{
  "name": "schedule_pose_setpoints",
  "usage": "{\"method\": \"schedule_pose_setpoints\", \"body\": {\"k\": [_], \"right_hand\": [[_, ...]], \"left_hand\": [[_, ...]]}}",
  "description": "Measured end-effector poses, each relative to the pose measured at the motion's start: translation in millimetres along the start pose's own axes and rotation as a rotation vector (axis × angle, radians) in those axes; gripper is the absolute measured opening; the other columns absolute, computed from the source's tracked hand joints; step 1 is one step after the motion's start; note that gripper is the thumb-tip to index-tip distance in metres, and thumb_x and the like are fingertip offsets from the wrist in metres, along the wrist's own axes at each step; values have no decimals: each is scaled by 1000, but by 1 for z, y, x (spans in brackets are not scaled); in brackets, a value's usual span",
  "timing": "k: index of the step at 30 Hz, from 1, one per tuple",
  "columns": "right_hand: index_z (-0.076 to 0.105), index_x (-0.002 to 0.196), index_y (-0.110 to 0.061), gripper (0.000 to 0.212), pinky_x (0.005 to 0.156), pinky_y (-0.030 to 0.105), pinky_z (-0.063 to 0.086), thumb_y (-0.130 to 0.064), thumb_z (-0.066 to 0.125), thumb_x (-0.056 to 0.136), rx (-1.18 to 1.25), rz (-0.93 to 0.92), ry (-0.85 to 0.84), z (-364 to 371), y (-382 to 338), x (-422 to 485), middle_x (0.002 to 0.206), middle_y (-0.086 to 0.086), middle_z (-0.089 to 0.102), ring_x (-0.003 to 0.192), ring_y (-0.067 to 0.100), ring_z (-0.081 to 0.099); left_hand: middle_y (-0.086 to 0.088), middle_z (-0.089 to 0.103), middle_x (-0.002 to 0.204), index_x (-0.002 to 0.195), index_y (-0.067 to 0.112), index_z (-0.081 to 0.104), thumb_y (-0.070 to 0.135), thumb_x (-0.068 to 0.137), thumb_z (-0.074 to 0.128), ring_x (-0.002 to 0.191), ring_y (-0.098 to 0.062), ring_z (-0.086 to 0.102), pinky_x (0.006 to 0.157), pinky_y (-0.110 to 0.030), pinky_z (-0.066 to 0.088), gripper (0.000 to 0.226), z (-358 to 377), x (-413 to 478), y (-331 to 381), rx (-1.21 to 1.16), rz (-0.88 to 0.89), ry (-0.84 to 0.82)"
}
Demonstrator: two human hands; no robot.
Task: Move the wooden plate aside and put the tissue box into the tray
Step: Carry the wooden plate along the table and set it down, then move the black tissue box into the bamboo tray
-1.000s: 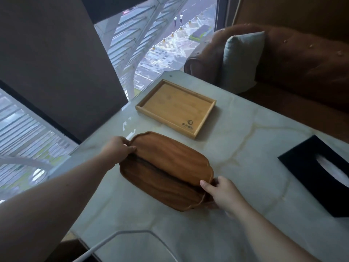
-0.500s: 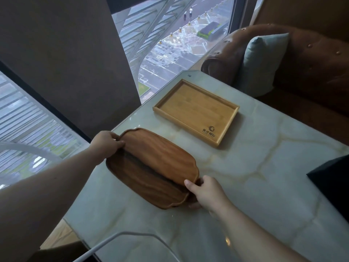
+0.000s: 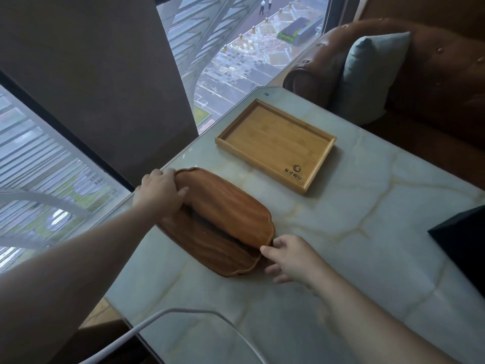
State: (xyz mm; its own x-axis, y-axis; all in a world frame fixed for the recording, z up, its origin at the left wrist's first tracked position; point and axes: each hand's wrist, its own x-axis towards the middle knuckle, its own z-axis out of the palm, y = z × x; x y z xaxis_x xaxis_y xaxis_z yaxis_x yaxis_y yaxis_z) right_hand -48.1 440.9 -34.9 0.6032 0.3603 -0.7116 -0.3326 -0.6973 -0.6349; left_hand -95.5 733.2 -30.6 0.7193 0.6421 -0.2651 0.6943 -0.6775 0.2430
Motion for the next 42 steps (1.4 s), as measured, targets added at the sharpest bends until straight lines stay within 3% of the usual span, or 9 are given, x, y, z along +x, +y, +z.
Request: {"method": "schedule_pose_setpoints", "body": {"k": [3,6,11,17,21,25,31,35,42], "right_hand": [[51,126,-23,58,87,43,57,-50,67,77,-188,-87,72,-23,4,-14,106,-3,68,95,19,69],[46,136,-24,66,96,36,48,-52,65,80,-325,-147,168,-52,9,-32,126,1,63,112,19,61],[42,138,-24,68,98,39,47,-53,63,80,-454,-235,309,-103,32,-62,138,2,56,120,22,56],[34,141,-25,69,97,41,46,-54,56,84,-535,-298,422,-166,62,-90,146,-2,44,128,21,48],[30,143,-25,72,94,41,47,-57,54,84,-609,-310,532,-214,91,-109,146,-3,40,130,21,43],[33,141,-22,74,94,41,47,-57,58,81,-643,-290,612,-258,124,-122,145,-2,41,130,21,42],[32,144,-22,86,107,40,38,-61,62,73,-705,-226,716,-309,168,-127,147,4,40,135,24,38],[29,145,-19,100,112,46,31,-67,66,66,-719,-112,768,-331,191,-122,151,12,33,140,31,30],[11,149,-24,111,116,52,23,-75,60,64,-737,32,686,-354,234,-112,156,19,18,145,36,15]], "left_hand": [[-12,44,143,140,19,38,45,88,55,133,-34,37,108,-52,37,61,-2,-26,34,48,219,28],[-7,36,152,148,20,28,46,90,52,141,-28,30,114,-47,32,68,-1,-58,77,115,441,-37],[-3,37,152,149,20,26,47,91,50,141,-24,30,113,-40,33,68,13,-97,150,170,677,-79],[-5,43,147,144,16,34,47,89,54,136,-27,37,106,-45,42,67,23,-132,234,196,854,-80],[-6,41,148,146,16,30,48,89,53,137,-28,35,109,-44,38,69,33,-152,295,275,994,-65],[-5,32,154,149,18,21,50,90,51,142,-25,27,114,-42,31,74,43,-171,353,360,1090,-92],[-7,23,159,151,19,14,51,88,57,145,-27,21,115,-42,29,82,68,-184,429,485,1207,-112],[-10,21,159,151,17,10,51,83,64,145,-30,20,115,-43,29,92,88,-183,468,584,1274,-109],[-12,11,161,152,16,6,56,79,62,146,-30,15,114,-45,31,101,118,-175,524,775,1409,-87]]}}
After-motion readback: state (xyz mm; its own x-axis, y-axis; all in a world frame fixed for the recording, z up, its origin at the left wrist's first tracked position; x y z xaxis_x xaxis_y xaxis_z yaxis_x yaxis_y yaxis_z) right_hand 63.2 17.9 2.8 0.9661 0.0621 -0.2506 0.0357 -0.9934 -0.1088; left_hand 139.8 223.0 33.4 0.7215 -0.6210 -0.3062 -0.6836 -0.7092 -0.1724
